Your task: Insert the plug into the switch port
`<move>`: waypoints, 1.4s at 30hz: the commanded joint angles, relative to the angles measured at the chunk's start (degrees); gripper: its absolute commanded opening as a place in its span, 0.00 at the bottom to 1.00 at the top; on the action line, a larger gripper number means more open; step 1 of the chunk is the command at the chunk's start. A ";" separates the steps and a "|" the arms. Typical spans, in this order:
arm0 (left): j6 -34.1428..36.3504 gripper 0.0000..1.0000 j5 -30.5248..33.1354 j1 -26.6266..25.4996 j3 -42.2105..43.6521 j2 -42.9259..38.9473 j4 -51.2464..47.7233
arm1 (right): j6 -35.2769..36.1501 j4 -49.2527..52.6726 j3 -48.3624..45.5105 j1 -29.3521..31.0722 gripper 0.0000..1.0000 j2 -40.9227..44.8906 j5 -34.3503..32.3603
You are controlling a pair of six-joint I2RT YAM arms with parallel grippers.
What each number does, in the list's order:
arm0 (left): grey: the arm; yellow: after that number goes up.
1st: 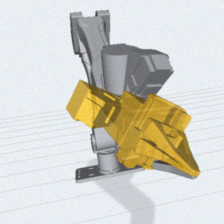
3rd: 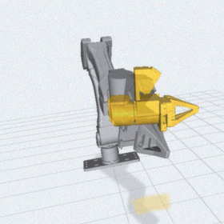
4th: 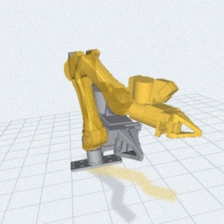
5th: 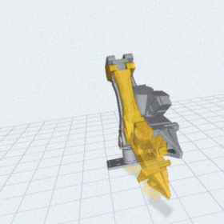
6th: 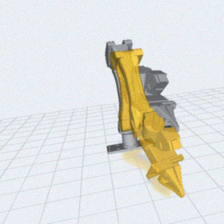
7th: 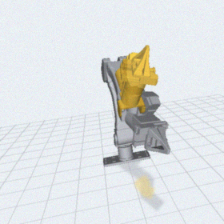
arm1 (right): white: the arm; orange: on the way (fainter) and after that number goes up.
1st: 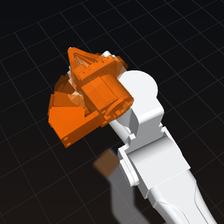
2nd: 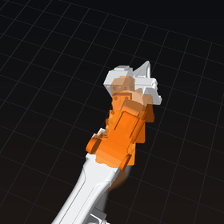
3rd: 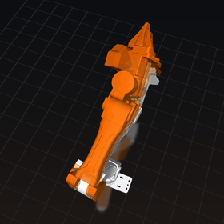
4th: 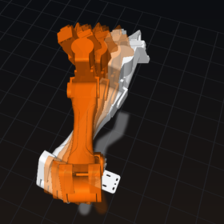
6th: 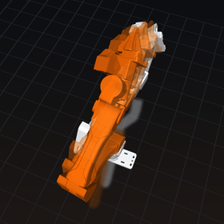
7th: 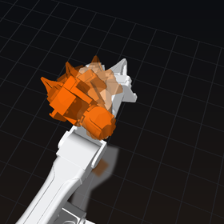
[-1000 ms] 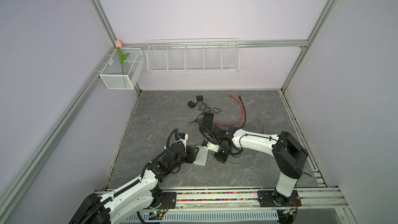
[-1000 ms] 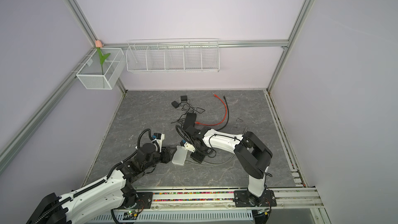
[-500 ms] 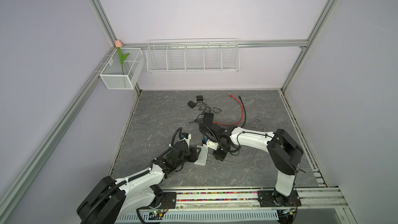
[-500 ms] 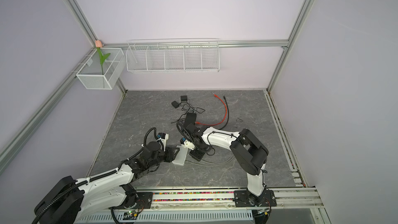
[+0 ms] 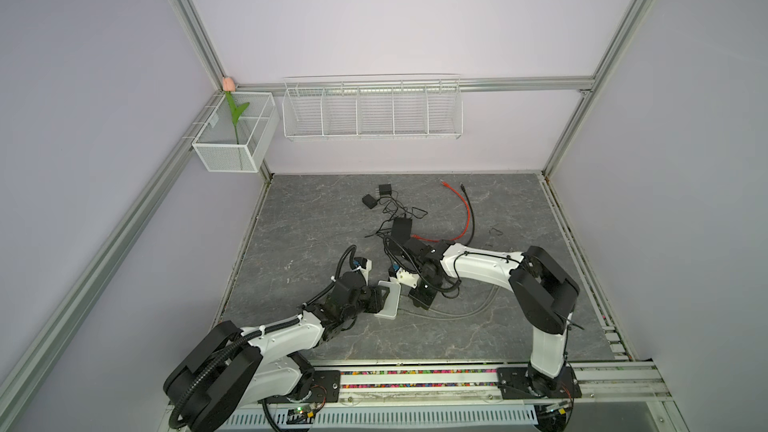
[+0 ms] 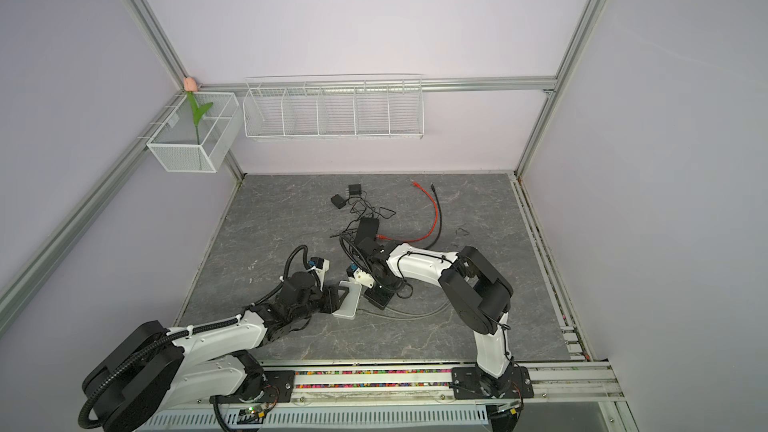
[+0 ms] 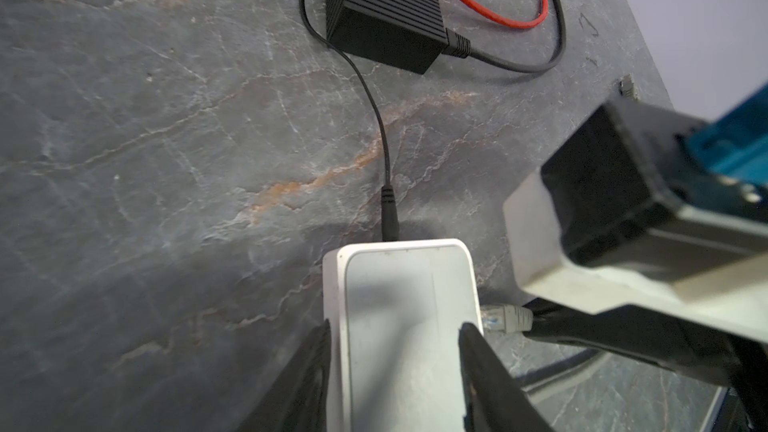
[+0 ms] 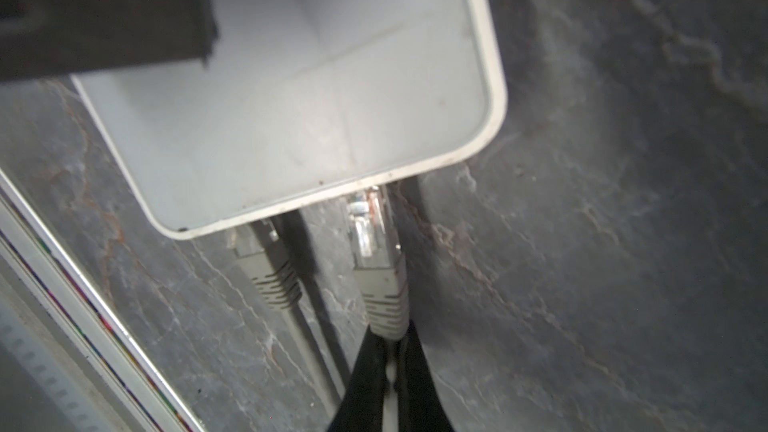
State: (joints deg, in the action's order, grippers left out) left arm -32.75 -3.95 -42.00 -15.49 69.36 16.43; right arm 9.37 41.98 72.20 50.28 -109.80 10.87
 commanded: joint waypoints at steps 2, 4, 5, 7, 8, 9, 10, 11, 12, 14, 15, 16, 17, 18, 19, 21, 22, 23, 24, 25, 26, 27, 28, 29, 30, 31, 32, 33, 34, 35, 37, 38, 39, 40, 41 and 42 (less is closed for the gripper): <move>-0.05 0.49 -0.16 0.43 -0.33 2.66 2.90 | -0.23 0.21 1.23 -0.30 0.07 -0.87 2.28; -0.09 0.49 -0.45 0.51 -0.81 4.16 3.25 | -0.20 0.09 1.23 -0.33 0.07 -0.77 2.56; -0.12 0.48 -0.75 0.51 -0.90 4.90 3.58 | -0.13 0.05 1.18 -0.32 0.07 -0.67 2.92; -0.16 0.48 -0.97 0.51 -1.12 5.90 3.78 | 0.04 0.02 1.09 -0.24 0.07 -0.52 3.52; -0.25 0.48 -1.07 0.51 -1.20 6.26 3.96 | 0.12 -0.14 0.94 -0.33 0.07 -0.38 3.89; -0.21 0.47 -1.24 0.54 -1.20 6.47 4.09 | 0.22 -0.15 0.92 -0.34 0.07 -0.33 4.19; -0.25 0.47 -1.32 0.51 -1.14 6.53 4.04 | 0.30 -0.24 0.87 -0.36 0.07 -0.30 4.44; -0.26 0.47 -1.43 0.51 -1.14 6.49 4.05 | 0.39 -0.32 0.83 -0.36 0.07 -0.31 4.57; -0.25 0.47 -1.48 0.51 -1.21 6.40 3.84 | 0.35 -0.31 0.92 -0.36 0.07 -0.46 4.66; -0.21 0.47 -1.59 0.51 -1.37 5.93 3.29 | 0.48 -0.29 1.01 -0.36 0.07 -0.80 4.76; -0.09 0.47 -1.64 0.51 -1.41 5.71 2.89 | 0.52 -0.33 1.01 -0.32 0.07 -1.02 5.01; -0.14 0.47 -1.68 0.51 -1.48 5.34 2.38 | 0.50 -0.57 1.01 -0.36 0.07 -1.18 5.13; -0.05 0.47 -1.68 0.51 -1.53 4.96 1.81 | 0.50 -0.79 1.01 -0.33 0.07 -1.41 5.30; 0.01 0.47 -1.76 0.51 -1.65 4.59 1.24 | 0.41 -0.89 1.04 -0.37 0.07 -1.62 5.43; 0.06 0.46 -1.89 0.51 -1.65 4.34 0.84 | 0.39 -1.03 1.08 -0.44 0.07 -1.72 5.46; 0.16 0.46 -2.33 0.51 -1.65 3.94 0.04 | 0.07 -1.56 1.10 -0.86 0.07 -1.99 6.02; 0.25 0.46 -2.47 0.51 -1.59 3.81 -0.28 | -0.17 -1.96 1.03 -1.12 0.07 -1.99 6.36; 0.32 0.45 -2.55 0.51 -1.57 3.94 -0.43 | -0.38 -2.37 1.01 -1.47 0.07 -2.08 6.81; 0.32 0.45 -2.61 0.51 -1.43 4.13 -0.39 | -0.58 -2.70 1.01 -1.76 0.07 -2.13 7.05; 0.35 0.45 -2.66 0.51 -1.28 4.41 -0.22 | -0.74 -2.87 1.01 -1.93 0.07 -2.15 7.23; 0.25 0.45 -2.81 0.51 -1.21 4.62 0.00 | -0.84 -3.10 1.01 -2.20 0.07 -2.17 7.45; 0.22 0.44 -2.93 0.51 -1.12 4.96 0.02 | -0.84 -3.21 1.05 -2.22 0.07 -2.10 7.65; 0.30 0.44 -3.09 0.51 -1.14 5.18 0.01 | -0.71 -3.25 1.09 -2.29 0.07 -2.09 7.84; 0.32 0.44 -3.11 0.51 -1.11 5.38 0.16 | -0.74 -3.35 1.01 -2.29 0.07 -2.09 8.00; 0.31 0.44 -3.17 0.51 -1.12 5.75 0.31 | -0.67 -3.43 1.01 -2.26 0.07 -2.02 8.18; 0.37 0.44 -3.30 0.51 -1.19 5.84 0.35 | -0.71 -3.49 0.92 -2.25 0.07 -2.00 8.11; 0.29 0.43 -3.49 0.51 -1.26 6.00 0.37 | -0.70 -3.67 0.88 -2.27 0.07 -2.00 8.28; 0.29 0.43 -3.57 0.51 -1.30 6.02 0.36 | -0.75 -3.87 0.73 -2.26 0.07 -2.02 8.49; 0.33 0.43 -3.62 0.51 -1.34 6.05 0.32 | -0.80 -4.15 0.59 -2.25 0.07 -2.08 8.91; 0.33 0.43 -3.65 0.51 -1.38 5.89 0.32 | -0.76 -4.44 0.49 -2.28 0.07 -2.09 9.29; 0.40 0.43 -3.83 0.51 -1.43 5.90 0.19 | -0.71 -5.43 -0.07 -2.21 0.07 -2.17 9.69; 0.51 0.43 -3.95 0.51 -1.47 5.90 0.19 | -0.66 -5.69 -0.13 -2.27 0.07 -2.13 9.53; 0.66 0.42 -4.13 0.51 -1.47 6.06 0.16 | -0.51 -5.85 -0.19 -2.21 0.07 -2.26 9.32; 0.84 0.42 -4.23 0.51 -1.49 6.10 0.02 | -0.28 -6.02 -0.14 -2.19 0.07 -2.26 9.18; 0.96 0.42 -4.27 0.51 -1.50 6.13 -0.10 | 0.01 -6.25 -0.16 -2.20 0.07 -2.26 9.02; 1.06 0.42 -4.38 0.51 -1.48 6.26 -0.15 | 0.24 -6.55 -0.14 -2.14 0.07 -2.18 8.90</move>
State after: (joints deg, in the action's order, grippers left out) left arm -32.69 -5.63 -41.19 -16.19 74.50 18.11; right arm 9.21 40.66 72.38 48.07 -110.83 17.21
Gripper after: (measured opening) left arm 0.420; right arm 0.081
